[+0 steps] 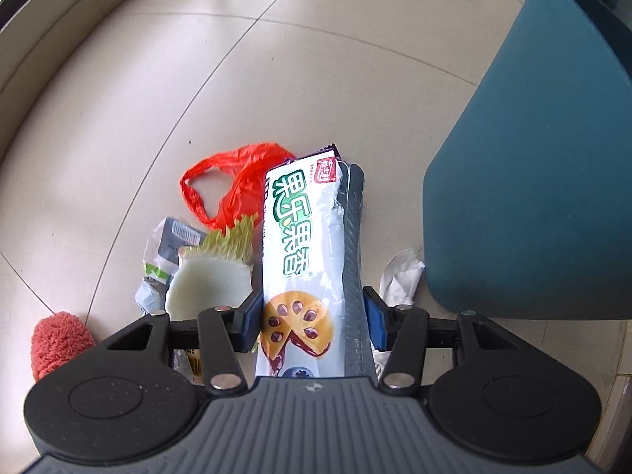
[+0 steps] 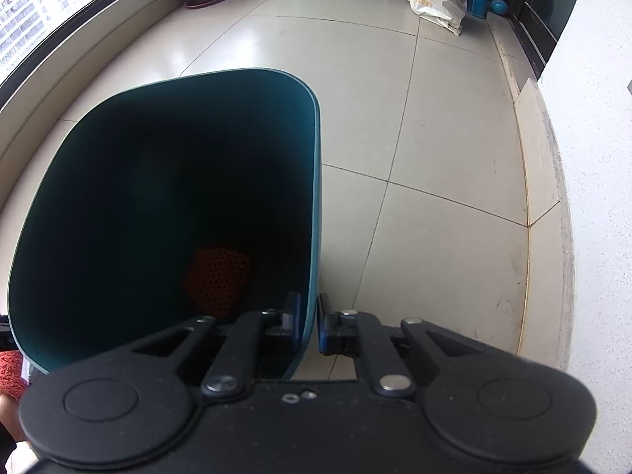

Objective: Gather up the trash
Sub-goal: 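Lift the biscuit packet into the teal bin and open the left gripper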

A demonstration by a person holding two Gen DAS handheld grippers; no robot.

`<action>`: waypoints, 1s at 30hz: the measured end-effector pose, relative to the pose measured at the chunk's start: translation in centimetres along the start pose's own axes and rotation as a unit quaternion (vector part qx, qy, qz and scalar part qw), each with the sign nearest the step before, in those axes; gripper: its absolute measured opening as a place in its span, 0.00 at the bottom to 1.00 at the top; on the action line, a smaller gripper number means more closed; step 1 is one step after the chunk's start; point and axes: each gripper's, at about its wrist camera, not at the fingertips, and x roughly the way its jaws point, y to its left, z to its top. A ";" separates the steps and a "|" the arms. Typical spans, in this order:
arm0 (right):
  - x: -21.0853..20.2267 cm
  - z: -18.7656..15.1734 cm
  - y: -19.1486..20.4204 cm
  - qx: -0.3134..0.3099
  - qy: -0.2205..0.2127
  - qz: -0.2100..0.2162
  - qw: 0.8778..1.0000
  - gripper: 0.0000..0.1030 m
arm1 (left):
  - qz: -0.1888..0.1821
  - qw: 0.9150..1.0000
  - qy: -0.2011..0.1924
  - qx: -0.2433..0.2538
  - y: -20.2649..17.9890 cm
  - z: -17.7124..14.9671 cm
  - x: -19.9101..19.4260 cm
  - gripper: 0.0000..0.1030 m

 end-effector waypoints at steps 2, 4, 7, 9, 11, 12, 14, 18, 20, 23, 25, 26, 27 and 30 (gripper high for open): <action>0.0 0.0 -0.2 0.001 -0.001 0.002 1.000 0.07 | 0.009 1.000 -0.008 0.008 -0.7 0.7 -1.7 0.49; -0.1 0.1 -0.4 0.004 0.000 0.004 1.000 0.07 | 0.015 1.000 -0.020 0.014 -1.3 1.3 -3.8 0.49; -0.1 0.1 -0.4 0.003 -0.001 0.002 1.000 0.07 | 0.021 0.999 -0.039 0.025 -2.1 2.4 -7.0 0.49; -0.1 0.0 -0.4 0.004 -0.002 0.002 1.000 0.07 | 0.021 0.998 -0.053 0.030 -2.5 3.2 -9.2 0.49; -0.1 0.1 -0.5 0.006 -0.002 0.003 1.000 0.07 | 0.018 0.997 -0.068 0.034 -3.0 3.9 -11.1 0.49; -0.1 0.1 -0.5 0.007 -0.002 0.003 1.000 0.07 | 0.016 0.997 -0.074 0.034 -3.3 4.2 -11.9 0.49; -0.1 0.1 -0.6 0.006 -0.002 0.002 1.000 0.07 | 0.008 0.996 -0.081 0.035 -3.8 4.9 -13.3 0.49; -0.1 0.1 -0.6 0.007 -0.002 0.002 1.000 0.07 | 0.004 0.993 -0.103 0.053 -5.2 6.2 -15.5 0.49; -0.1 0.1 -0.6 0.007 -0.002 0.003 1.000 0.07 | 0.006 0.992 -0.110 0.067 -6.2 6.7 -16.1 0.49; -0.1 0.1 -0.6 0.006 -0.002 0.002 1.000 0.07 | -0.005 0.990 -0.112 0.081 -7.8 7.6 -16.5 0.49; -0.1 0.1 -0.6 0.007 -0.003 0.003 1.000 0.07 | -0.012 0.989 -0.114 0.093 -9.5 8.2 -16.9 0.49; -0.1 0.0 -0.6 0.006 -0.003 0.004 1.000 0.07 | -0.015 0.988 -0.114 0.099 -10.3 8.5 -17.1 0.49; -0.1 0.0 -0.6 0.005 -0.004 0.003 1.000 0.07 | -0.019 0.988 -0.115 0.105 -11.2 8.7 -17.2 0.49; -0.1 -0.1 -0.6 0.002 -0.006 0.004 1.000 0.07 | -0.029 0.985 -0.116 0.124 -13.9 9.2 -17.1 0.49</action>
